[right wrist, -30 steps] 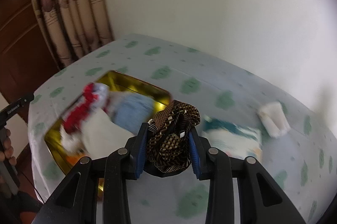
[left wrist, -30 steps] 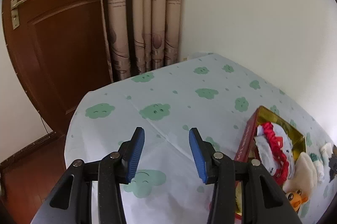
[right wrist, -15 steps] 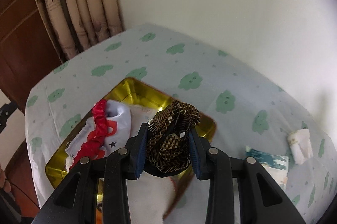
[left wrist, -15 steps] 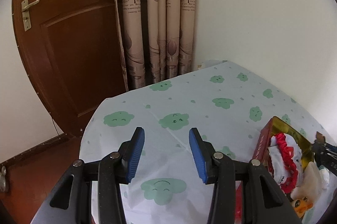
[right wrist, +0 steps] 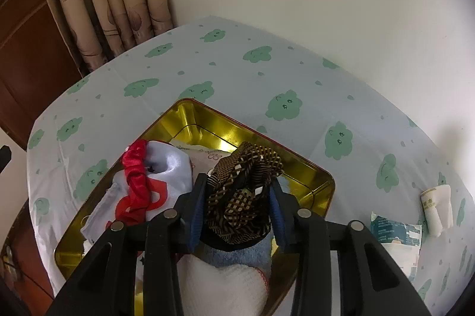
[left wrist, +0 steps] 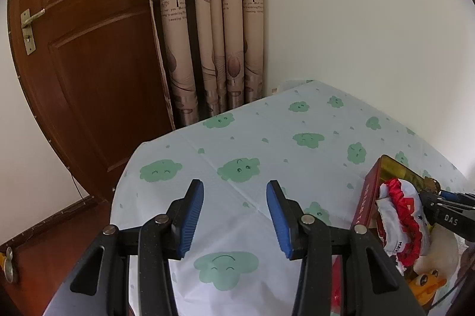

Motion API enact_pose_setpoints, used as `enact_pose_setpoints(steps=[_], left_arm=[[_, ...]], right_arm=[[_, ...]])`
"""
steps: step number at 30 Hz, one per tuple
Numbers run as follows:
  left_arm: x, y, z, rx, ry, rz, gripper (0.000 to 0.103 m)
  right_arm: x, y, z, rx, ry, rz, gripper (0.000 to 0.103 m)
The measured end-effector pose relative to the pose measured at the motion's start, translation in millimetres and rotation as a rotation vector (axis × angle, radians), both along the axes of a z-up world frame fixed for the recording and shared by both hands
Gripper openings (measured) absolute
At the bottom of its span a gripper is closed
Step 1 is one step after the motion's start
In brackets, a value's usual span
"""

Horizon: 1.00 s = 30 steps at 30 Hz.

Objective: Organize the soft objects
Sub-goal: 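Carry the brown patterned pouch into the tin and open the right gripper, then reach the right gripper to the white folded cloth and grasp it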

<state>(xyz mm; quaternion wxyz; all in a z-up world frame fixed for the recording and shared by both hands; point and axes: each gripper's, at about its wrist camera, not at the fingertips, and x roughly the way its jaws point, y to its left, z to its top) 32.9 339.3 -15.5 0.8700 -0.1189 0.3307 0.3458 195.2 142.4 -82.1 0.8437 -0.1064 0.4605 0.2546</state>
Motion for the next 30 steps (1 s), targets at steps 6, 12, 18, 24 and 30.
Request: enact_pose_setpoints(steps=[6,12,18,24,30], left_arm=[[2.1,-2.0,-1.5,0.003,0.010,-0.006,0.045],[2.2,-2.8,-3.2,-0.004,0.012,-0.008,0.045],[3.3,-7.5,-2.9,0.003,0.014,-0.025,0.045],[6.5,-12.9,-4.6,0.000,0.015,-0.050,0.045],[9.2,-18.7,-6.4,-0.006,0.017,-0.072,0.045]], right_arm=[[1.6,-0.3,-5.2,0.009,0.015,-0.006,0.041],[-1.9,-4.3,2.1,0.027,-0.003,-0.011,0.051],[-13.3,-12.2,13.6,0.053,-0.021,-0.015,0.065],[-30.3,-32.8,30.3,0.105,-0.038,-0.029,0.073],[-48.3,-67.2,48.5,0.147,-0.068,-0.047,0.075]])
